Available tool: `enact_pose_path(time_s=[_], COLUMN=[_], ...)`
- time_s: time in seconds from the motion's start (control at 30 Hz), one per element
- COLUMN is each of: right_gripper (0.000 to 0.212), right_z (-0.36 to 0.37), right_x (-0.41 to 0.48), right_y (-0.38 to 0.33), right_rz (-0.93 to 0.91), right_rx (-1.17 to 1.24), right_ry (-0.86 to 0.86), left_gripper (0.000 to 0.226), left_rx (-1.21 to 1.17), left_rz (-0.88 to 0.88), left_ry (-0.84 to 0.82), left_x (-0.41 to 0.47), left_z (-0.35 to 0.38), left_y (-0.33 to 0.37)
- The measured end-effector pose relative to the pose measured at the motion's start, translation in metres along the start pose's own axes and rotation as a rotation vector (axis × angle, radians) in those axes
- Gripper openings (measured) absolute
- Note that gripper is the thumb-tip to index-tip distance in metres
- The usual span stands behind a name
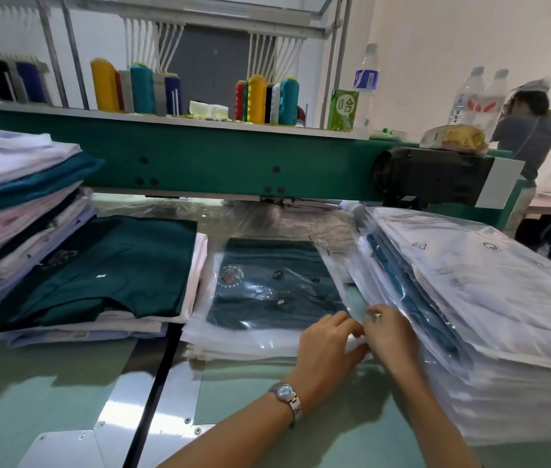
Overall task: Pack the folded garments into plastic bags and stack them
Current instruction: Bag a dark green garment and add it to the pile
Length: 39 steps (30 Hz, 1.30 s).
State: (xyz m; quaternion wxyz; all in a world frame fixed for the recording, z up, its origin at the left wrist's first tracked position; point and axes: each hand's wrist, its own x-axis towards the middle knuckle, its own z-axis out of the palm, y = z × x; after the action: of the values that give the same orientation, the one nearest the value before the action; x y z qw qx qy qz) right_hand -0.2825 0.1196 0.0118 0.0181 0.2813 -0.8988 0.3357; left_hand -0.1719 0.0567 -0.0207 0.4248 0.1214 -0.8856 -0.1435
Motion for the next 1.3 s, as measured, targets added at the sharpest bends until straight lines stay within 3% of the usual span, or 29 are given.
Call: enact_pose_path(time_s=[0.13,0.33,0.7,1.3], right_gripper=[0.030,0.022,0.017,0.017], right_z=[0.002,0.007,0.014,0.015], right_x=[0.005,0.010,0.013,0.012], right_y=[0.004,0.010,0.019,0.025], right_rz=[0.053,0.082,0.055,-0.066], right_rx=[0.341,0.424,0.402,0.231], right_ry=[-0.046,-0.077,-0.040,-0.034], left_gripper=[0.009,0.013,0.025,0.014], left_rx=[0.030,0.311,0.489,0.677], left_rz=[0.052,0.312,0.460,0.487], left_ry=[0.101,0.145,0.117,-0.015], left_x=[0.006,0.010,-0.022,-0.071], left_z=[0.005,0.004,-0.047,-0.188], left_y=[0.004,-0.004,-0.051,-0.140])
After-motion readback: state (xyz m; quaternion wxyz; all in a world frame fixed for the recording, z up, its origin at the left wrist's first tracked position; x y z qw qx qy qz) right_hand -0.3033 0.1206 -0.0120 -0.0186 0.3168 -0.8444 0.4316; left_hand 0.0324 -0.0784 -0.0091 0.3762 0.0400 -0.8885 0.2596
